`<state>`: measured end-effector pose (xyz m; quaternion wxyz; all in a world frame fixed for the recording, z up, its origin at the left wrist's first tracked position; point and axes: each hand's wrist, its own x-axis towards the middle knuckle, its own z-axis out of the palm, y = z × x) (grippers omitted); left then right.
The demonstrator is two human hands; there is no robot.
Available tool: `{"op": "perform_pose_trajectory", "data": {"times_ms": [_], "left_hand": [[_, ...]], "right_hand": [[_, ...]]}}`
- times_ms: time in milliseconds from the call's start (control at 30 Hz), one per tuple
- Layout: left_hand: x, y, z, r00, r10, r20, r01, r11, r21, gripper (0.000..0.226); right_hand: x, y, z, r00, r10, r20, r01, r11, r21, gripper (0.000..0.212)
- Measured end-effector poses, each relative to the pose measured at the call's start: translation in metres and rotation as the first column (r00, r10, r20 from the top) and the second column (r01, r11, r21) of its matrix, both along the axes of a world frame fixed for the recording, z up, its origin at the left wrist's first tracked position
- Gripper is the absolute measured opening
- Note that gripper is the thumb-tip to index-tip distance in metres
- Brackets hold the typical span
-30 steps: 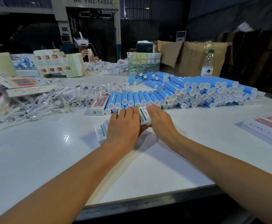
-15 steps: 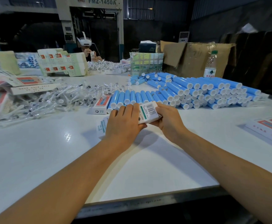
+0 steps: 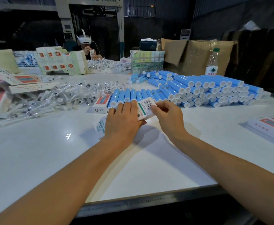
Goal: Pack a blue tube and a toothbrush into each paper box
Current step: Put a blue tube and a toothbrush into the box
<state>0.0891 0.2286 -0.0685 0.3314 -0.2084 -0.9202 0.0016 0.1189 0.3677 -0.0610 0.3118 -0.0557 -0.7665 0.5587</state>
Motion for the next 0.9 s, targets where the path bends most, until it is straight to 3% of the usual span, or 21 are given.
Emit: {"op": "perform_pose_trajectory", "data": {"times_ms": [167,233,333,433,633,767,833,867,900], "left_hand": [[0.001,0.004,-0.001,0.999,0.038,0.004,-0.038,0.999,-0.032,0.076],[0.002,0.003,-0.001,0.999,0.043,0.004,-0.043,0.998,-0.035,0.075],[0.001,0.001,0.001,0.999,0.033,0.032,-0.033,0.999,-0.015,0.074],[0.003,0.004,-0.001,1.000,0.009,0.018,-0.009,0.999,-0.038,0.075],[0.002,0.006,-0.001,1.000,-0.016,0.006,0.016,1.000,-0.025,0.075],[0.001,0.002,0.008,0.998,-0.058,0.012,0.056,0.991,0.122,0.067],[0.002,-0.001,0.018,0.975,-0.222,0.023,0.192,0.885,0.424,0.050],[0.002,-0.002,0.023,0.933,-0.360,0.007,0.274,0.722,0.636,0.037],[0.003,-0.003,0.029,0.867,-0.497,-0.018,0.297,0.487,0.821,0.022]], "right_hand": [[-0.001,-0.007,-0.005,0.987,-0.123,-0.108,0.148,0.954,0.262,0.011],[0.000,-0.007,-0.004,0.986,-0.119,-0.116,0.147,0.948,0.284,0.011],[0.000,-0.005,-0.001,0.994,-0.077,-0.077,0.092,0.970,0.225,0.009],[-0.003,-0.002,0.001,0.997,-0.068,-0.024,0.069,0.997,0.046,0.013],[-0.003,-0.002,0.002,0.999,-0.045,-0.011,0.045,0.999,-0.013,0.015],[0.001,-0.001,0.007,0.997,0.029,-0.074,-0.036,0.994,-0.100,0.021],[0.003,-0.002,0.008,0.988,0.065,-0.139,-0.084,0.988,-0.132,0.018],[0.004,-0.004,0.007,0.985,0.084,-0.154,-0.100,0.990,-0.103,0.020],[0.005,-0.006,0.005,0.982,0.109,-0.157,-0.116,0.993,-0.037,0.022]]}}
